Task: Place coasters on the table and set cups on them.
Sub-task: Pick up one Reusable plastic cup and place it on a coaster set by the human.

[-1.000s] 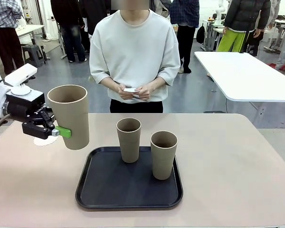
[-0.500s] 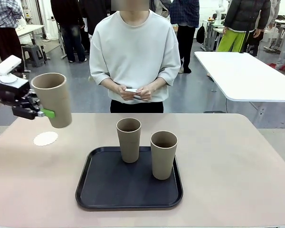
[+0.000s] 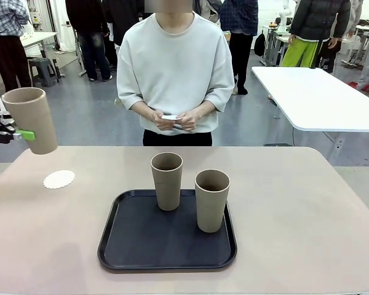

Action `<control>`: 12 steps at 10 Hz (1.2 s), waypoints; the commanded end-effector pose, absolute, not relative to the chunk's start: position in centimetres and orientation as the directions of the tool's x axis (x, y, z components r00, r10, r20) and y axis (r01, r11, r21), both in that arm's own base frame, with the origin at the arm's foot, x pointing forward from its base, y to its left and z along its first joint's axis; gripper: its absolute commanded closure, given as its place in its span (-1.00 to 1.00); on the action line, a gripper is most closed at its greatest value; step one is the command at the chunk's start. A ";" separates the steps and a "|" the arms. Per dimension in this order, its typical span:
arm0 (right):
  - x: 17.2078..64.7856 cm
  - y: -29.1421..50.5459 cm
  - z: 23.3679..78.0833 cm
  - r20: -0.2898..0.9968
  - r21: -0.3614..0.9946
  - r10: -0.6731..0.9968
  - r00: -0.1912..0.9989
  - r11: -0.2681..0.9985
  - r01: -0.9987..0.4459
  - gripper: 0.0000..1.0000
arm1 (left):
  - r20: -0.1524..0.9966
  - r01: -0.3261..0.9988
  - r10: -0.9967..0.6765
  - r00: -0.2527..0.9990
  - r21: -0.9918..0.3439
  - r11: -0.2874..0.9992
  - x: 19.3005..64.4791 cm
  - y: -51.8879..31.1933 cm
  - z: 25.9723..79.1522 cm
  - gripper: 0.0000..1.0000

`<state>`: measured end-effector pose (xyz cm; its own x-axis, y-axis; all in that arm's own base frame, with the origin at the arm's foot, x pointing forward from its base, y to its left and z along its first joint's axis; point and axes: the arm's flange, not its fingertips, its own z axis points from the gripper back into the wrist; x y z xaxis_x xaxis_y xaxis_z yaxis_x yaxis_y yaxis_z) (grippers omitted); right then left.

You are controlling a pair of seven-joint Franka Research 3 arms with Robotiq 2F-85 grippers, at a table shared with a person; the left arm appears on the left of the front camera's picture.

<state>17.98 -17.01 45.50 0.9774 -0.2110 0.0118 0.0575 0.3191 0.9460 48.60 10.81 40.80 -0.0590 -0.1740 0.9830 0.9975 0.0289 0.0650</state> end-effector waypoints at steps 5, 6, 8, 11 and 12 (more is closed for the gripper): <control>17.9 -17.0 45.5 0.020 0.949 -0.210 0.978 0.311 0.047 -1.00 | 0.991 0.995 -0.128 -0.028 0.040 0.095 48.4 12.7 40.6 -0.68; 17.9 -17.0 45.5 0.020 0.949 -0.210 0.978 0.311 0.047 -1.00 | 0.991 0.995 -0.128 -0.028 0.040 0.095 48.4 12.7 40.6 -0.68; 17.9 -17.0 45.5 0.020 0.949 -0.210 0.978 0.311 0.047 -1.00 | 0.991 0.994 -0.131 -0.021 0.035 0.099 48.4 12.6 40.6 -0.68; 17.9 -17.0 45.5 0.020 0.949 -0.210 0.978 0.311 0.047 -1.00 | 0.996 0.999 -0.088 0.009 -0.005 0.047 53.1 14.8 36.3 -0.68; 17.9 -17.0 45.5 0.020 0.949 -0.210 0.978 0.311 0.047 -1.00 | 0.996 0.998 -0.085 0.037 -0.032 0.060 53.9 15.1 34.3 -0.68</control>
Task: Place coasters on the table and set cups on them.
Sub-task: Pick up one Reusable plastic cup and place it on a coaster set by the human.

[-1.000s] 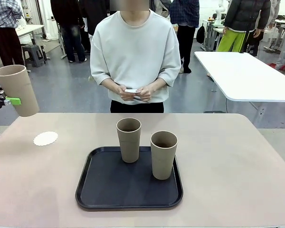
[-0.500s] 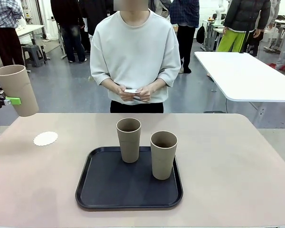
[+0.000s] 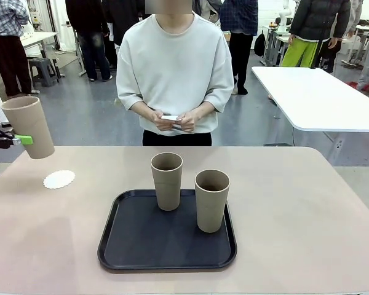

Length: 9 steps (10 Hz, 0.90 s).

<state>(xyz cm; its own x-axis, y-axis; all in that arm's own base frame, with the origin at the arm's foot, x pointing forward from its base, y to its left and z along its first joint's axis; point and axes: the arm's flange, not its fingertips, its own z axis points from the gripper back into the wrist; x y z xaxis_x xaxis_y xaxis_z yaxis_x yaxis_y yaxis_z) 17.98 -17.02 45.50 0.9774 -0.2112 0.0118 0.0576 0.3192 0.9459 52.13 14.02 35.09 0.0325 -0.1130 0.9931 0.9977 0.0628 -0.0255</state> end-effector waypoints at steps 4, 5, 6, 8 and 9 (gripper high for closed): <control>17.9 -17.0 45.5 0.020 0.949 -0.210 0.978 0.311 0.047 -1.00 | 0.994 0.998 -0.105 0.039 -0.033 0.059 56.3 15.3 30.3 -0.68; 17.9 -17.0 45.5 0.020 0.949 -0.210 0.978 0.311 0.047 -1.00 | 0.995 0.997 -0.093 0.049 -0.043 0.064 56.7 15.3 29.8 -0.68; 17.9 -17.0 45.5 0.020 0.949 -0.210 0.978 0.311 0.047 -1.00 | 0.995 0.997 -0.090 0.050 -0.044 0.066 57.5 15.5 29.4 -0.68; 17.9 -17.0 45.5 0.020 0.949 -0.210 0.978 0.311 0.047 -1.00 | 0.996 0.995 -0.068 0.062 -0.057 0.077 58.2 16.1 27.8 -0.68; 17.9 -17.0 45.5 0.020 0.949 -0.210 0.978 0.311 0.047 -1.00 | 0.995 0.996 -0.072 0.070 -0.065 0.068 58.5 16.1 27.1 -0.68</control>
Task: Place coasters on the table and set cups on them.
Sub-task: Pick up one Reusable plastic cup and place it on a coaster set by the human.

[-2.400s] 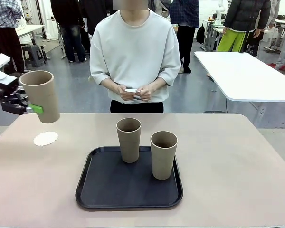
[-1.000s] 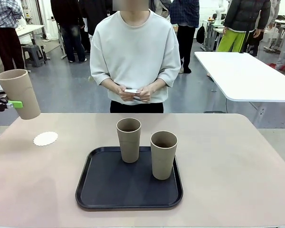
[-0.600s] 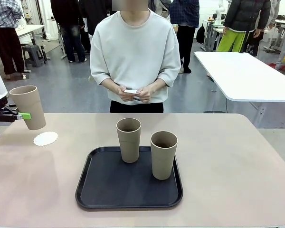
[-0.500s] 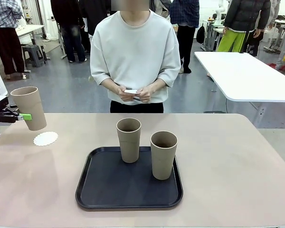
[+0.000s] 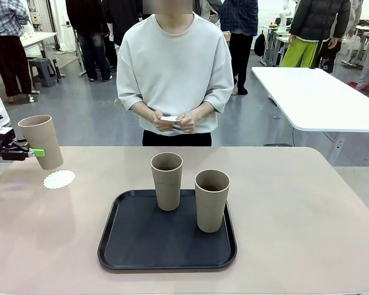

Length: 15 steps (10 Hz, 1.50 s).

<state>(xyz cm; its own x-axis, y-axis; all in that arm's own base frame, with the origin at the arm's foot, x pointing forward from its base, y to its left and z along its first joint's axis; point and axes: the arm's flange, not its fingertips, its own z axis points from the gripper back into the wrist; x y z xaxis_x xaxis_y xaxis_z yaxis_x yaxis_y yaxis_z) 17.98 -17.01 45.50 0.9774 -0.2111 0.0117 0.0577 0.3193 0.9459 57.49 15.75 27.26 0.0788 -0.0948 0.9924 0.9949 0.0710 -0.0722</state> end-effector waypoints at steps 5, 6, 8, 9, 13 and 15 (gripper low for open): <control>17.9 -17.0 45.5 0.020 0.949 -0.210 0.978 0.311 0.047 -1.00 | 0.995 0.997 -0.089 0.040 -0.034 0.066 57.1 15.9 24.7 -0.68; 17.9 -17.0 45.5 0.020 0.949 -0.210 0.978 0.311 0.047 -1.00 | 0.995 0.997 -0.094 0.031 -0.025 0.066 56.9 15.9 24.3 -0.68; 17.9 -17.0 45.5 0.020 0.949 -0.210 0.978 0.311 0.047 -1.00 | 0.994 0.998 -0.102 0.028 -0.022 0.066 56.8 15.7 23.3 -0.68; 17.9 -17.0 45.5 0.020 0.949 -0.210 0.978 0.311 0.047 -1.00 | 0.994 0.998 -0.105 0.026 -0.019 0.062 56.7 15.6 23.0 -0.68; 17.9 -17.0 45.5 0.020 0.949 -0.210 0.978 0.311 0.047 -1.00 | 0.992 0.998 -0.123 0.028 -0.022 0.053 56.2 15.2 22.5 -0.68; 17.9 -17.0 45.5 0.020 0.949 -0.210 0.978 0.311 0.047 -1.00 | 0.991 0.998 -0.130 0.033 -0.027 0.048 56.1 15.1 22.3 -0.68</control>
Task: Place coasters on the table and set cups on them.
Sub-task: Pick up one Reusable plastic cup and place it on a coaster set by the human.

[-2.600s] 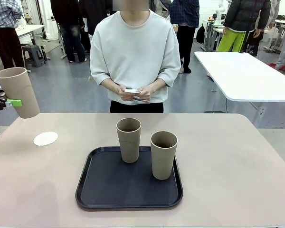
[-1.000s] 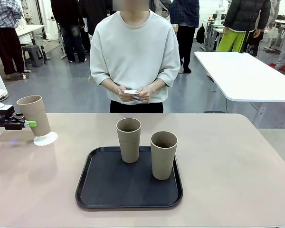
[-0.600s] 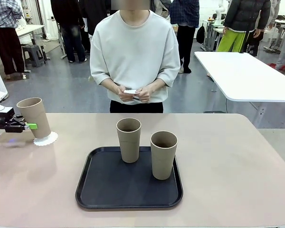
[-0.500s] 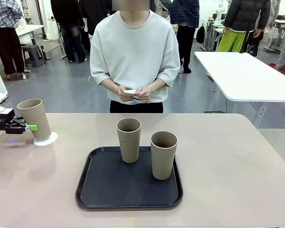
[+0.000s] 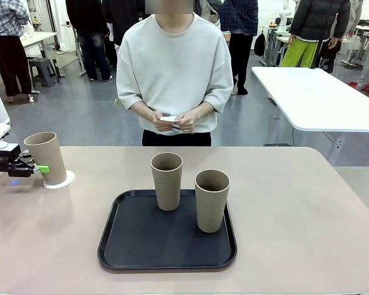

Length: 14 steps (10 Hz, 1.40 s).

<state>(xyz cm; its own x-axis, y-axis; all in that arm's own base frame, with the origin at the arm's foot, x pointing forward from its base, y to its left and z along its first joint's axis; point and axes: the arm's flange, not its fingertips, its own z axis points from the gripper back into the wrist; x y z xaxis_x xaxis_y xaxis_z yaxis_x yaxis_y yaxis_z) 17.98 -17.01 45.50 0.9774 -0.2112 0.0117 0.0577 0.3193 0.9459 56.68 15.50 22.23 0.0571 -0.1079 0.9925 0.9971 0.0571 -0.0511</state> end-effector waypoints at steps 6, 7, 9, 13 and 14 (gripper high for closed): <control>17.9 -17.0 45.5 0.020 0.949 -0.210 0.978 0.311 0.047 -1.00 | 0.989 0.999 -0.140 0.041 -0.037 0.037 55.7 14.6 21.9 -0.68; 17.9 -17.0 45.5 0.020 0.949 -0.210 0.978 0.311 0.047 -1.00 | 0.989 0.999 -0.142 0.043 -0.039 0.033 55.8 14.5 21.9 -0.68; 17.9 -17.0 45.5 0.020 0.949 -0.210 0.978 0.311 0.047 -1.00 | 0.989 0.999 -0.140 0.040 -0.035 0.034 55.7 14.4 21.8 -0.68; 17.9 -17.0 45.5 0.020 0.949 -0.210 0.978 0.311 0.047 -1.00 | 0.991 0.999 -0.132 0.040 -0.037 0.025 55.8 14.1 21.7 -0.68; 17.9 -17.0 45.5 0.020 0.949 -0.210 0.978 0.311 0.047 -1.00 | 0.991 0.999 -0.131 0.041 -0.039 0.023 55.7 14.0 21.6 -0.68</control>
<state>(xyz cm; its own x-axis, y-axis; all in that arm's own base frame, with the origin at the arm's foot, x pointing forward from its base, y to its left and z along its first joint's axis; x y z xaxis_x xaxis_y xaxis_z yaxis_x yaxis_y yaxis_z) 17.98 -17.01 45.50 0.9774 -0.2112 0.0117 0.0577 0.3193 0.9459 56.66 14.86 22.14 0.0574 -0.1076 0.9925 0.9977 0.0414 -0.0532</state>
